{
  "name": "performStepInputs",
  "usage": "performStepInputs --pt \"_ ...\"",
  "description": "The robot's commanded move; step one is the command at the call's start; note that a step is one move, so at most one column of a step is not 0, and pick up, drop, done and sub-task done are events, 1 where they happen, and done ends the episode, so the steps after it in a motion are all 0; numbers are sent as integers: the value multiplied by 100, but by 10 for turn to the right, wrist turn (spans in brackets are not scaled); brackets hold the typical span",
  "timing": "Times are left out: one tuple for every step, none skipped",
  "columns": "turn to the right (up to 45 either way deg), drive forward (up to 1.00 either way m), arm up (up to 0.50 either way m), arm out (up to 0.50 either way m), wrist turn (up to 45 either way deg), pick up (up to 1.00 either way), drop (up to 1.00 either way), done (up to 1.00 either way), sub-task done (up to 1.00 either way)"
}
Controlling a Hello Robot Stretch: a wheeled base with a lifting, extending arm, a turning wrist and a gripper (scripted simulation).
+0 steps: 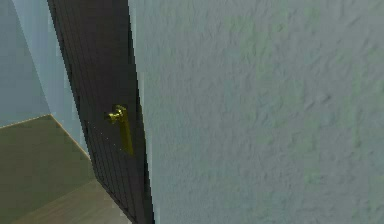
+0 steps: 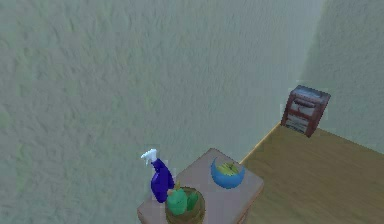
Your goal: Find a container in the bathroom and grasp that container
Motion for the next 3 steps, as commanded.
performStepInputs --pt "0 0 50 0 0 0 0 0 0" --pt "0 0 20 0 0 0 0 0 0" --pt "0 0 0 22 0 0 0 0 0"
